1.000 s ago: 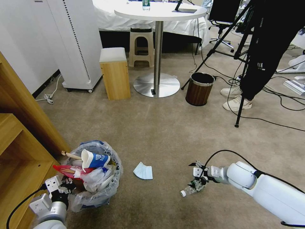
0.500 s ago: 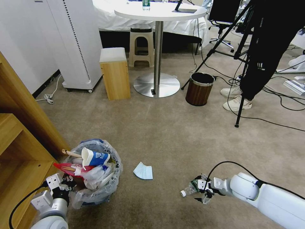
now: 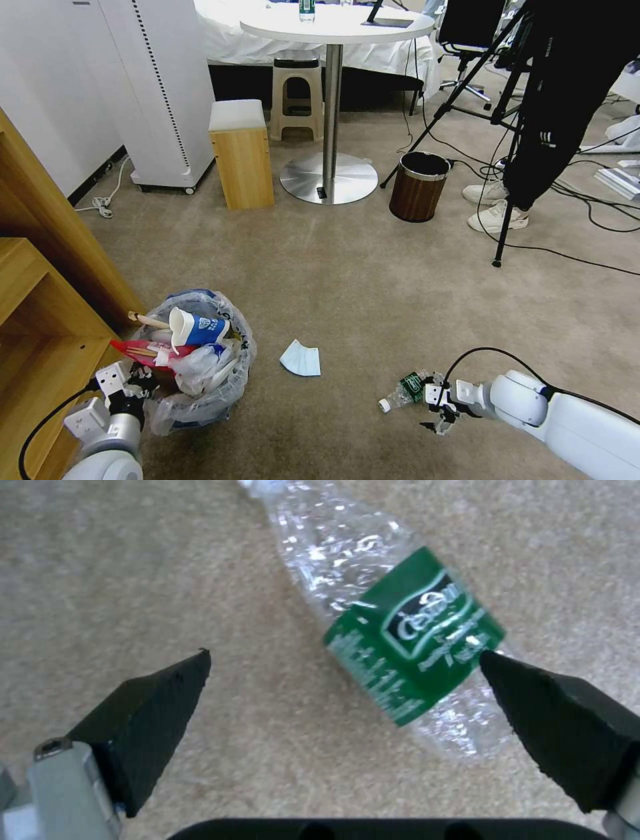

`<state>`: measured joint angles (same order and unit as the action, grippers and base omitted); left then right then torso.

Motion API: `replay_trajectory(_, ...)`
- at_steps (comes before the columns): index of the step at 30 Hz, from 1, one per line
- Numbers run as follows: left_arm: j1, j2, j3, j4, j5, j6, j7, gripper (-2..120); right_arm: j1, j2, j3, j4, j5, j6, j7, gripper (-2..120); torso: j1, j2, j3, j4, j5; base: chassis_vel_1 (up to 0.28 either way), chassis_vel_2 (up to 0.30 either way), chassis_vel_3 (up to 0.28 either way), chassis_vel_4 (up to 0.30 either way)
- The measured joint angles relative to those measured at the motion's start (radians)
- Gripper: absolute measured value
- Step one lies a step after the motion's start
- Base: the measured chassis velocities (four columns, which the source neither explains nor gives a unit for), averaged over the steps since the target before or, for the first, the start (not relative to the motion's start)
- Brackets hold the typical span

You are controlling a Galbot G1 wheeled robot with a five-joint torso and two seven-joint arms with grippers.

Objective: Pick up the trash bin and place the garbage on the floor into it.

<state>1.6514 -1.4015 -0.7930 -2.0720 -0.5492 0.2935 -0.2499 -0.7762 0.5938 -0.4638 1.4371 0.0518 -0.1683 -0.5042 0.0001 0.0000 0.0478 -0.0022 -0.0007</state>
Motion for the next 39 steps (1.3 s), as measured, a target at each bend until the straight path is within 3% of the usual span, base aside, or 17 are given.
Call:
replay_trajectory(29,0.035,-0.029,0.001,-0.046,0.018,-0.009,0.009,0,0.039,0.101,-0.005,-0.173,-0.033,0.108,0.023,99,0.0,0.0,0.0,0.0,0.0,0.0,0.0,0.0,0.0)
replay_trajectory(39,0.027,-0.022,0.003,-0.036,0.017,-0.011,0.009,0,0.031,0.096,0.01,-0.189,-0.029,0.135,0.044,64,0.0,0.0,0.0,-0.0001,-0.0001,0.0,0.0,0.0,0.0)
